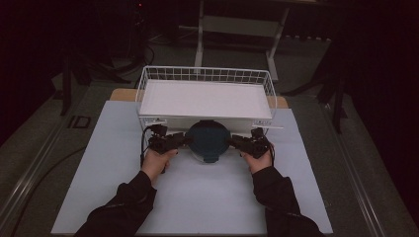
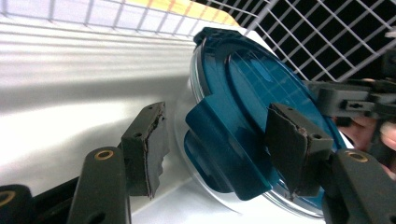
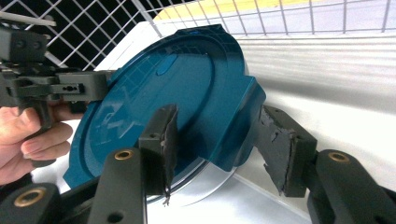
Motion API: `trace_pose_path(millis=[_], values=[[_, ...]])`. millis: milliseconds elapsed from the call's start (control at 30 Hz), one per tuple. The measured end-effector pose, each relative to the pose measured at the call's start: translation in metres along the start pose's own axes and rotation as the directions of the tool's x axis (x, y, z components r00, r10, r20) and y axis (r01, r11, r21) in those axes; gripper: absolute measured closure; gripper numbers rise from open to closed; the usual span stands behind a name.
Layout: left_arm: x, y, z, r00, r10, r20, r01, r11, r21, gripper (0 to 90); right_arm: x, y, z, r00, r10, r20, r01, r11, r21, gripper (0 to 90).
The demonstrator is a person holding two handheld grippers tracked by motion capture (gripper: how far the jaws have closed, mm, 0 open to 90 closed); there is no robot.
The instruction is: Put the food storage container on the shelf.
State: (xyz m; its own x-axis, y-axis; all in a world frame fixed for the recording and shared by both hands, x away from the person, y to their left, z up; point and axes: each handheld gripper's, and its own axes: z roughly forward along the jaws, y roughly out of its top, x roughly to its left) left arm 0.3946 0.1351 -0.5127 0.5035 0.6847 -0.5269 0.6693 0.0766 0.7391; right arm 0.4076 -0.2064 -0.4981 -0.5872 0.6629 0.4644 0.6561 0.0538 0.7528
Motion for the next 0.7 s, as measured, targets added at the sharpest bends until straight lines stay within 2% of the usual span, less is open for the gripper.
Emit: trace_pose_path(millis=[67, 133, 167, 200, 233, 267, 333, 400, 467, 533, 567, 633, 667, 700], values=[[-0.001, 0.001, 0.0, 0.9999, 0.006, -0.011, -0.006, 1.0, 0.003, 39.9, 0.003, 0.001, 0.001, 0.9999, -0.003, 0.015, 0.003, 1.0, 0.001, 48.2], [-0.002, 0.001, -0.001, 1.0, -0.002, 0.006, 0.002, 1.0, 0.006, 39.2, 0.005, 0.002, 0.0, 0.9994, -0.012, 0.032, 0.012, 1.0, 0.008, 45.9], [-0.003, 0.001, -0.002, 0.9995, 0.01, 0.03, -0.01, 1.0, 0.0, 36.6, 0.007, 0.001, 0.0, 0.9991, -0.017, 0.04, 0.016, 1.0, 0.014, 45.7], [-0.005, -0.001, -0.005, 0.9965, 0.069, 0.047, -0.069, 0.9976, -0.003, 32.5, 0.009, 0.001, -0.001, 0.9989, -0.022, 0.042, 0.021, 1.0, 0.021, 44.9], [-0.008, -0.002, -0.007, 0.9959, 0.075, 0.051, -0.074, 0.9972, -0.012, 29.9, 0.009, 0.001, 0.0, 0.9969, -0.069, 0.038, 0.068, 0.998, 0.009, 42.5], [-0.01, -0.003, -0.008, 0.995, 0.082, 0.058, -0.082, 0.9966, -0.009, 29.2, 0.011, 0.0, -0.001, 0.9973, -0.061, 0.04, 0.061, 0.998, 0.017, 39.4], [-0.013, -0.005, -0.011, 0.9904, 0.107, 0.088, -0.107, 0.9942, -0.001, 20.5, 0.014, -0.002, -0.003, 0.9972, -0.054, 0.052, 0.053, 0.998, 0.023, 37.2], [-0.016, -0.007, -0.016, 0.9838, 0.14, 0.112, -0.142, 0.9898, 0.01, 14.0, 0.018, -0.004, -0.006, 0.9956, -0.071, 0.061, 0.07, 0.997, 0.025, 36.8], [-0.021, -0.01, -0.02, 0.9785, 0.171, 0.115, -0.176, 0.9837, 0.034, 9.5, 0.022, -0.005, -0.011, 0.9934, -0.09, 0.071, 0.088, 0.996, 0.023, 36.8], [-0.026, -0.012, -0.025, 0.975, 0.179, 0.132, -0.185, 0.9818, 0.04, 1.4, 0.028, -0.006, -0.017, 0.9905, -0.107, 0.086, 0.106, 0.994, 0.018, 37.0], [-0.028, -0.013, -0.028, 0.9734, 0.188, 0.132, -0.194, 0.9802, 0.039, 1.2, 0.031, -0.007, -0.019, 0.9894, -0.113, 0.092, 0.111, 0.994, 0.021, 37.2], [-0.034, -0.016, -0.036, 0.9682, 0.217, 0.125, -0.222, 0.9747, 0.028, 1.2, 0.038, -0.008, -0.024, 0.9867, -0.126, 0.103, 0.123, 0.992, 0.029, 43.0], [-0.034, -0.016, -0.036, 0.9682, 0.217, 0.125, -0.222, 0.9747, 0.028, 1.1, 0.038, -0.008, -0.024, 0.9867, -0.126, 0.103, 0.123, 0.992, 0.029, 43.0], [-0.04, -0.018, -0.042, 0.9602, 0.254, 0.117, -0.258, 0.9657, 0.026, 1.1, 0.042, -0.009, -0.026, 0.9853, -0.134, 0.106, 0.131, 0.991, 0.04, 44.8]])
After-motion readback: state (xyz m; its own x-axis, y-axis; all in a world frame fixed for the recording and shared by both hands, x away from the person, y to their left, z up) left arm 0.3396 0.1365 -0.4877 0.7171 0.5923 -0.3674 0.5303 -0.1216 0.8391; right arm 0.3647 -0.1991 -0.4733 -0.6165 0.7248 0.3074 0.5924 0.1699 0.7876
